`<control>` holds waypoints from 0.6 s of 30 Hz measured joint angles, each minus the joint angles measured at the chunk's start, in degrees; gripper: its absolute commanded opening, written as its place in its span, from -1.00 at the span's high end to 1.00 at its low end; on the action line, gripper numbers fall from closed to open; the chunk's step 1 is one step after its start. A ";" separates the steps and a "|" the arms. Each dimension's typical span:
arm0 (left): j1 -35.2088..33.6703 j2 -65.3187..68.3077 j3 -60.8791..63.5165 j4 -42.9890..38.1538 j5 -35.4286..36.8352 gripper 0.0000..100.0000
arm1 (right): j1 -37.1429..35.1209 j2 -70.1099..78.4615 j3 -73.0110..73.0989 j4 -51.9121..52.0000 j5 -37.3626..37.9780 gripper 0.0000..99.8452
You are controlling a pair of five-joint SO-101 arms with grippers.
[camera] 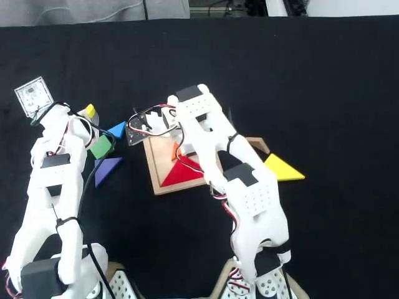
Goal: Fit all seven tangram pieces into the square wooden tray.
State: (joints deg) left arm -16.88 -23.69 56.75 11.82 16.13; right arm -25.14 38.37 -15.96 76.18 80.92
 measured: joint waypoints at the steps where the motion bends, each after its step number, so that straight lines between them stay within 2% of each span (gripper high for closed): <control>1: 0.00 0.00 0.00 0.00 0.00 0.61 | 0.00 0.00 0.00 0.00 0.00 0.48; 6: 0.00 0.00 0.00 0.00 0.00 0.61 | 0.44 0.53 -0.97 -0.79 0.00 0.77; 10: 0.00 0.00 0.00 0.00 0.00 0.61 | 0.88 0.26 -1.14 -1.49 0.00 0.93; 18: 0.00 0.00 0.00 0.00 0.00 0.61 | 0.88 -0.18 -1.85 3.25 0.00 0.98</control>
State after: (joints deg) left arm -16.88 -23.69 56.75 11.82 16.13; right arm -24.26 38.20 -17.80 79.43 80.92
